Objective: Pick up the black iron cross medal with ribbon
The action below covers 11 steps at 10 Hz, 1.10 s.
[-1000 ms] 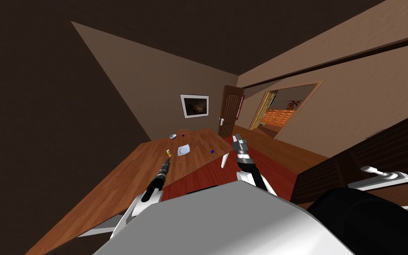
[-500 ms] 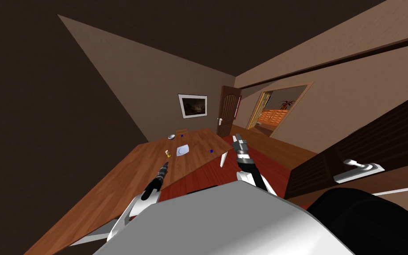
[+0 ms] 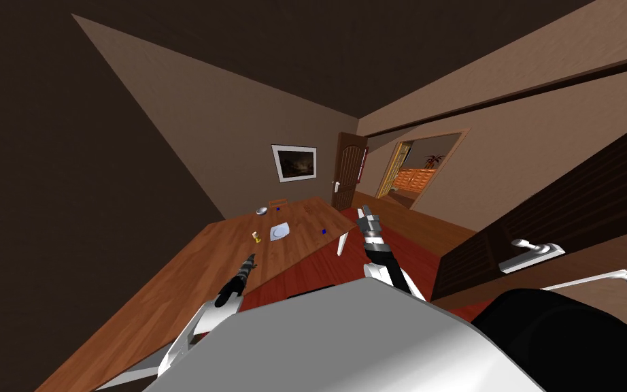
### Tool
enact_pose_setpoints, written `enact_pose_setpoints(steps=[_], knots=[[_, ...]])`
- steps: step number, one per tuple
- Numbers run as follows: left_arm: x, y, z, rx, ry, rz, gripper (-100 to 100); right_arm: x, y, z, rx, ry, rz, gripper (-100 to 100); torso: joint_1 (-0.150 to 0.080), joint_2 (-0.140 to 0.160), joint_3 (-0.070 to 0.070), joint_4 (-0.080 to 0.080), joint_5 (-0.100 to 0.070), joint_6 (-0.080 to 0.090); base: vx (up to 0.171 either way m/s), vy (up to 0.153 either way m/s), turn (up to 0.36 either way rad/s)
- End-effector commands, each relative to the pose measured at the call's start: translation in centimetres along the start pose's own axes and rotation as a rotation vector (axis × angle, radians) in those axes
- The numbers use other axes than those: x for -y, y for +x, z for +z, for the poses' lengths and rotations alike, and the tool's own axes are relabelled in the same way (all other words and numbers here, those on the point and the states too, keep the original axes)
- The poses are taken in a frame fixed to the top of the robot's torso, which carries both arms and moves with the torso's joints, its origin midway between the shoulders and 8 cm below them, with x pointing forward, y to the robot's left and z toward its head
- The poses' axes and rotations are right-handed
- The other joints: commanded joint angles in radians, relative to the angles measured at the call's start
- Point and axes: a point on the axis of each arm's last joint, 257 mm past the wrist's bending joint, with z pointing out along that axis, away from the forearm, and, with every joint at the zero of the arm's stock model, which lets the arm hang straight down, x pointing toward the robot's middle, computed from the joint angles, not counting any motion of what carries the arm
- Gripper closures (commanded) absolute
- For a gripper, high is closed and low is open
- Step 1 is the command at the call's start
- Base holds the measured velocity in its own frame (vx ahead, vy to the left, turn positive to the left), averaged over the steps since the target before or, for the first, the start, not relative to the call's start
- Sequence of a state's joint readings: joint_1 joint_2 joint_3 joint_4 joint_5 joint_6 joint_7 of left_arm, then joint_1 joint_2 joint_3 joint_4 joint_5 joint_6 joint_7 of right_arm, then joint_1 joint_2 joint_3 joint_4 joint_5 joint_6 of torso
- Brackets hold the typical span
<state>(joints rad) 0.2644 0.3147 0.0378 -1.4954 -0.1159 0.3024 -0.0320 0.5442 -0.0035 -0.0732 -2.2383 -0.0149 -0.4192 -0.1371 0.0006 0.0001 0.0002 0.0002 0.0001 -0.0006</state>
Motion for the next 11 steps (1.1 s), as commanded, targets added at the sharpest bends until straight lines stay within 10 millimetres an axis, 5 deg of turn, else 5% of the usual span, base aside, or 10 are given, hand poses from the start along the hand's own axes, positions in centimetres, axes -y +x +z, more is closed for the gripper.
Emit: enact_pose_setpoints(steps=[1,2,11], knots=[[0.0,0.0,0.0,0.0,0.0,0.0,0,0.0,0.0,0.0,0.0,0.0,0.0,0,0.0,0.0,0.0,0.0,0.0,0.0,0.0,0.0,0.0],[-0.3,0.1,-0.2,-0.008,0.002,0.003,-100,0.0,0.0,0.0,0.0,0.0,0.0,0,0.0,0.0,0.0,0.0,0.0,0.0,0.028,-0.004,0.041],[-1.9,0.3,-1.1,-0.036,0.013,0.013,-100,0.0,0.0,0.0,0.0,0.0,0.0,0,-0.001,-0.003,-0.002,-0.001,0.0,0.0,0.046,-0.011,0.031]])
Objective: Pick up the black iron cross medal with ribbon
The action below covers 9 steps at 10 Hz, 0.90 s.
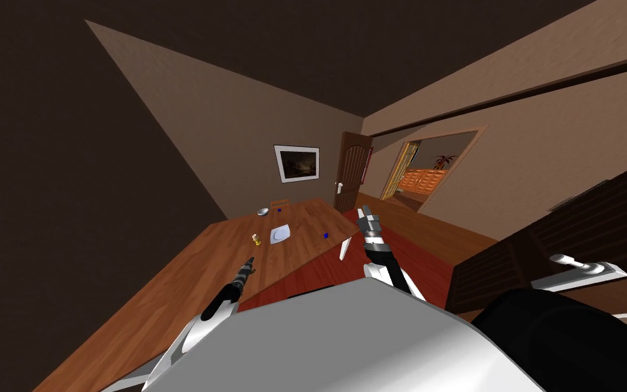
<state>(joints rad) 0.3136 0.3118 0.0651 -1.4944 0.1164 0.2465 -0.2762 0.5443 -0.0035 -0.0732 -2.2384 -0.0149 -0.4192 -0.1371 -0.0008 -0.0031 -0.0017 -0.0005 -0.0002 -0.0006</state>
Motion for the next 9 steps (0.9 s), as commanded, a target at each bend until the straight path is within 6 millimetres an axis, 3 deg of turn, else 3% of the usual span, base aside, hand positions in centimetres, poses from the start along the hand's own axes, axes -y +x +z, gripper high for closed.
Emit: enact_pose_setpoints(steps=[1,9], knots=[[-0.2,0.0,-0.1,-0.001,0.002,0.009,-100,0.0,0.0,0.0,0.0,0.0,0.0,0,0.0,0.0,0.0,0.0,0.0,0.0,0.038,-0.013,0.019],[-1.3,-0.3,-1.0,-0.005,0.014,0.02,-100,0.0,0.0,0.0,0.0,0.0,0.0,0,0.0,0.0,0.0,0.0,0.0,0.0,0.042,-0.01,0.028]])
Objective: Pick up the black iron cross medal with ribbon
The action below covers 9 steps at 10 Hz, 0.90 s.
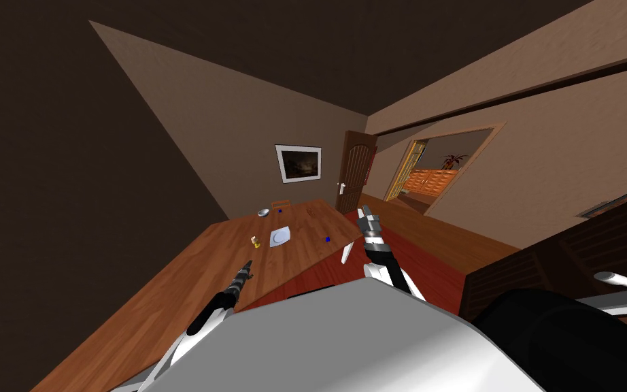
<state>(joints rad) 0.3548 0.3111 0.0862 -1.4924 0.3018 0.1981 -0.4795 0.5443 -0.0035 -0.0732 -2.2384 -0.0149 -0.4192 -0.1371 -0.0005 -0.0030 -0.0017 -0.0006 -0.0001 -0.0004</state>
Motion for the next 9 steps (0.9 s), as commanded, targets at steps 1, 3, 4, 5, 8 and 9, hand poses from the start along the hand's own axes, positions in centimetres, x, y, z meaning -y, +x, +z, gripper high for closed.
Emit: enact_pose_setpoints(steps=[1,3,4,5,8,9], knots=[[0.0,0.0,0.0,0.0,0.0,0.0,-100,0.0,0.0,0.0,0.0,0.0,0.0,0,0.0,0.0,0.0,0.0,0.0,0.0,0.015,-0.003,0.003],[-0.18,0.02,-0.04,0.0,-0.003,0.002,100,0.0,0.0,0.0,0.0,0.0,0.0,0,0.0,0.002,0.002,0.001,0.0,0.001,0.0,0.0,0.0],[-0.11,0.01,-0.02,0.0,-0.002,0.002,100,0.0,0.0,0.0,0.0,0.0,0.0,0,0.0,0.003,0.002,0.001,0.0,0.001,0.0,0.0,0.0],[-0.06,0.01,-0.01,0.0,-0.001,0.002,100,0.0,0.0,0.0,0.0,0.0,0.0,0,0.0,0.003,0.002,0.001,0.0,0.0,0.0,0.0,0.0],[0.26,0.11,0.2,0.0,-0.002,0.001,100,0.0,0.0,0.0,0.0,0.0,0.0,0,0.001,0.003,0.002,0.001,0.0,0.0,-0.009,0.0,-0.014],[0.57,0.24,0.42,-0.002,-0.005,0.005,100,0.0,0.0,0.01,0.0,0.0,0.0,0,0.0,0.004,0.002,0.001,0.0,0.001,-0.062,0.021,-0.065]])
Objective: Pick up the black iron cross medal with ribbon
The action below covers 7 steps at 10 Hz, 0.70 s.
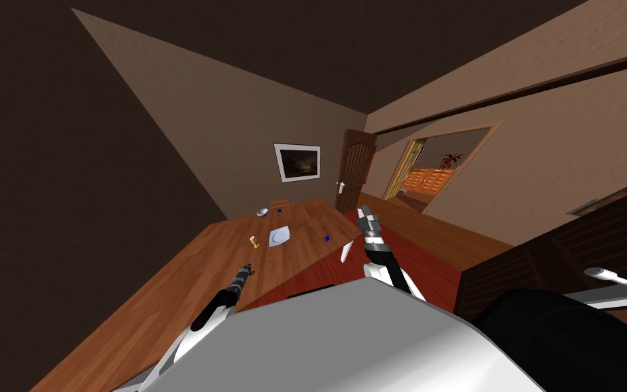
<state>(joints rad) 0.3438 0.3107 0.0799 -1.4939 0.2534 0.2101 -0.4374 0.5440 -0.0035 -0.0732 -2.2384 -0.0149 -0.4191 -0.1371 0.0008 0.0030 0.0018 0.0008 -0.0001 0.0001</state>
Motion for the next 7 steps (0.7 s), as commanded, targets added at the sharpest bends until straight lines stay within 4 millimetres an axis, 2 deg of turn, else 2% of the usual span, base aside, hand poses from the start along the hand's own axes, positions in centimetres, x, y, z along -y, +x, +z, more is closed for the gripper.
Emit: enact_pose_setpoints(steps=[1,7], knots=[[0.12,0.03,0.15,0.001,-0.004,-0.008,100,0.0,0.0,0.0,0.0,0.0,0.0,0,0.0,0.0,0.0,0.0,0.0,0.0,-0.061,0.019,-0.03],[0.98,0.08,0.79,0.008,-0.013,-0.017,100,0.0,0.0,0.0,0.0,0.0,0.0,0,0.0,0.0,0.0,0.0,0.0,0.0,-0.045,0.011,-0.027]])
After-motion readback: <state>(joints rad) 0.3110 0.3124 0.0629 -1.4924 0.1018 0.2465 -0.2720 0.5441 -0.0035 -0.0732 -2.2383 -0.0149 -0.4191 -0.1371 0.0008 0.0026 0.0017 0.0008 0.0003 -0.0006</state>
